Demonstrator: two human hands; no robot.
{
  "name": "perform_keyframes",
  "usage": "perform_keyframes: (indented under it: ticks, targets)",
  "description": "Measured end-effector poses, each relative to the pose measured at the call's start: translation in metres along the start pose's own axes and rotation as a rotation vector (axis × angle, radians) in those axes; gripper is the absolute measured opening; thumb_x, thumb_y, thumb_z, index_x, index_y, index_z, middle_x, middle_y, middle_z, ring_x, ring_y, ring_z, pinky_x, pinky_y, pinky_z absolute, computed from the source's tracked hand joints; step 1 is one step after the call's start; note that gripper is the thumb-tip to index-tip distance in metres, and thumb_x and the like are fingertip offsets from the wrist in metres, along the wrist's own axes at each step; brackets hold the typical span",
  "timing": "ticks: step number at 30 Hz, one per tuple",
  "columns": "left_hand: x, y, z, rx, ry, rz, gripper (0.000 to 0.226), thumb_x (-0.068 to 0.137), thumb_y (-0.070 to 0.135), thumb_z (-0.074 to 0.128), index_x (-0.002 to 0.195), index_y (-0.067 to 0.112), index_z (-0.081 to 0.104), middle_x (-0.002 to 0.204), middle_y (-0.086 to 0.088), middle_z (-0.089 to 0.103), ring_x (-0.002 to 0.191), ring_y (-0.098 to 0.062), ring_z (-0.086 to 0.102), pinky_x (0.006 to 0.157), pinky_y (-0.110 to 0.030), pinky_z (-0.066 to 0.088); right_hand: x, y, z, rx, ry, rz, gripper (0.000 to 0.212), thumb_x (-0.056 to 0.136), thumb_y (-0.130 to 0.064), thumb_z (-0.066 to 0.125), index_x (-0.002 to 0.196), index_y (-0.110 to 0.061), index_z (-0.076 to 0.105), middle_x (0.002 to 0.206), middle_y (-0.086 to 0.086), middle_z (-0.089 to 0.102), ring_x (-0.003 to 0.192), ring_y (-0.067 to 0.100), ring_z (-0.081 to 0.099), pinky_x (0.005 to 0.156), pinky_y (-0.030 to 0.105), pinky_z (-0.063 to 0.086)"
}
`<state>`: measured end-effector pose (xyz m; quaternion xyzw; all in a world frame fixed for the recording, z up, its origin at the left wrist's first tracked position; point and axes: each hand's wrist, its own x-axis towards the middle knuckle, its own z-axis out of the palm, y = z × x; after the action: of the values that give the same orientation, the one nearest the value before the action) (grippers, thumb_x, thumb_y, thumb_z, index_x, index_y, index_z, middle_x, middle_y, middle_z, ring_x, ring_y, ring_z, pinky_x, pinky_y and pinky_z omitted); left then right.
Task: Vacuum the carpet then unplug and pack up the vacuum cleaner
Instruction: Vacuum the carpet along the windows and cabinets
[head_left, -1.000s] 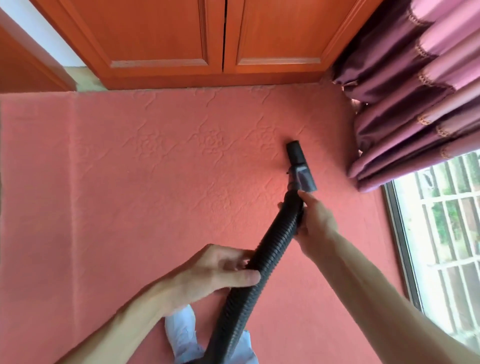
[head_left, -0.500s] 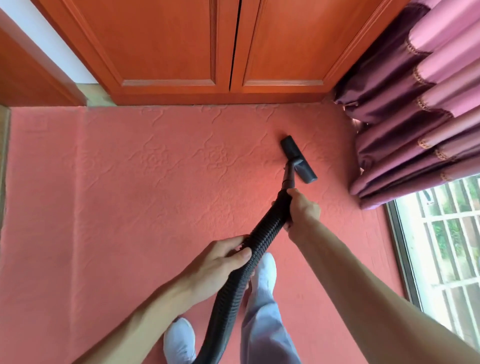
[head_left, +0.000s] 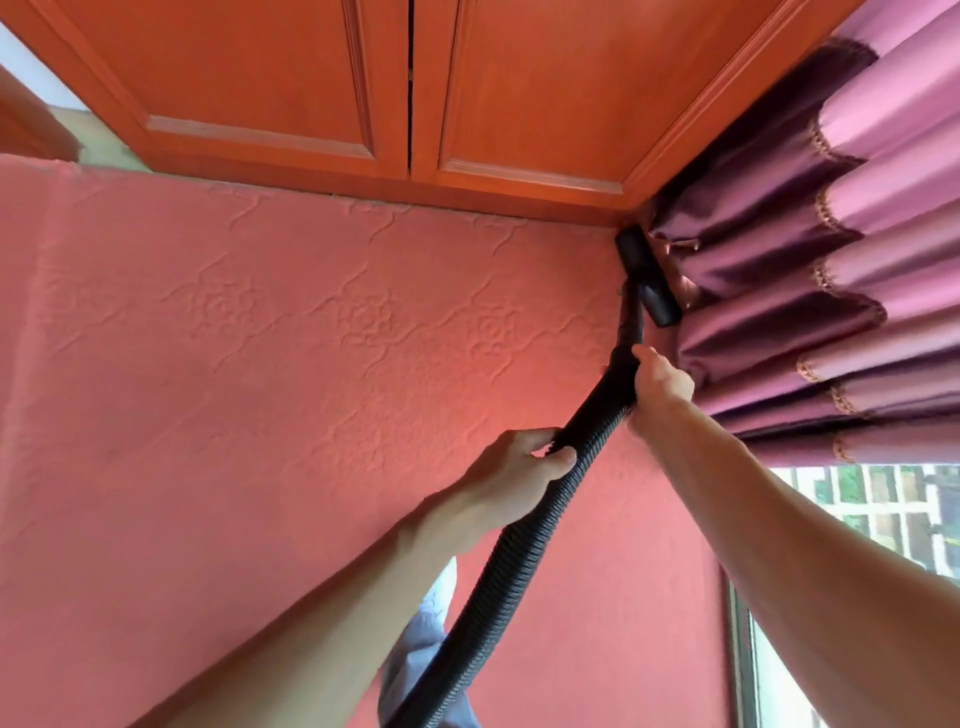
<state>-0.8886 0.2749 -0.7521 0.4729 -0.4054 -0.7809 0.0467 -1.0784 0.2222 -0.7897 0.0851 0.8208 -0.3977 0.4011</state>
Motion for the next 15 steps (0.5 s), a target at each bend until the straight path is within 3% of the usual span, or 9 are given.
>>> perform_keyframes:
  ticks: [2,5,7,10,13,15]
  targets:
    - [0.002,0.001,0.006,-0.025,0.013,-0.007,0.022,0.101,0.036,0.054,0.113,0.034,0.072,0.093,0.003,0.072,0.086,-0.016,0.068,0.08,-0.03,0.051,0.006,-0.004,0.0,-0.034,-0.012,-0.015,0.03,0.084,-0.02,0.07,0.105,0.0,0.063,0.096,0.019,0.068,0.077,0.031,0.066,0.078,0.043,0.057]
    - [-0.016,0.0,-0.002,-0.09,-0.029,-0.022,0.02,0.099,0.039,0.056,0.11,0.039,0.073,0.088,0.01,0.073,0.084,-0.011,0.07,0.078,-0.029,0.051,-0.004,0.001,-0.001,-0.129,-0.039,-0.024,0.024,0.083,-0.021,0.072,0.086,-0.001,0.058,0.097,0.021,0.067,0.084,0.034,0.067,0.082,0.047,0.056]
    - [-0.039,0.0,-0.016,-0.152,-0.096,-0.054,0.021,0.097,0.038,0.061,0.113,0.04,0.073,0.093,0.005,0.076,0.085,-0.014,0.072,0.076,-0.03,0.054,-0.02,0.009,-0.003,-0.173,-0.061,-0.033,0.027,0.082,-0.021,0.074,0.076,-0.005,0.052,0.092,0.022,0.066,0.081,0.034,0.066,0.078,0.048,0.056]
    - [-0.08,-0.004,-0.033,-0.314,-0.203,-0.113,0.028,0.089,0.034,0.068,0.115,0.026,0.075,0.1,-0.015,0.075,0.087,-0.031,0.073,0.079,-0.039,0.057,-0.057,0.021,-0.004,-0.334,-0.075,-0.076,0.034,0.08,-0.029,0.074,0.07,-0.007,0.051,0.075,0.013,0.061,0.067,0.028,0.06,0.064,0.038,0.049]
    - [-0.117,-0.008,-0.037,-0.429,-0.267,-0.124,0.033,0.088,0.027,0.064,0.113,0.008,0.072,0.1,-0.026,0.069,0.081,-0.036,0.07,0.066,-0.031,0.056,-0.091,0.033,-0.001,-0.445,-0.179,-0.09,0.035,0.08,-0.034,0.072,0.069,-0.006,0.055,0.075,0.012,0.061,0.069,0.028,0.059,0.065,0.037,0.047]
    - [-0.138,-0.012,-0.032,-0.481,-0.228,-0.126,0.043,0.084,0.024,0.066,0.12,0.0,0.068,0.099,-0.028,0.068,0.078,-0.037,0.071,0.066,-0.035,0.059,-0.109,0.037,-0.001,-0.485,-0.241,-0.1,0.034,0.08,-0.033,0.072,0.073,-0.004,0.056,0.077,0.013,0.061,0.072,0.028,0.06,0.065,0.036,0.046]
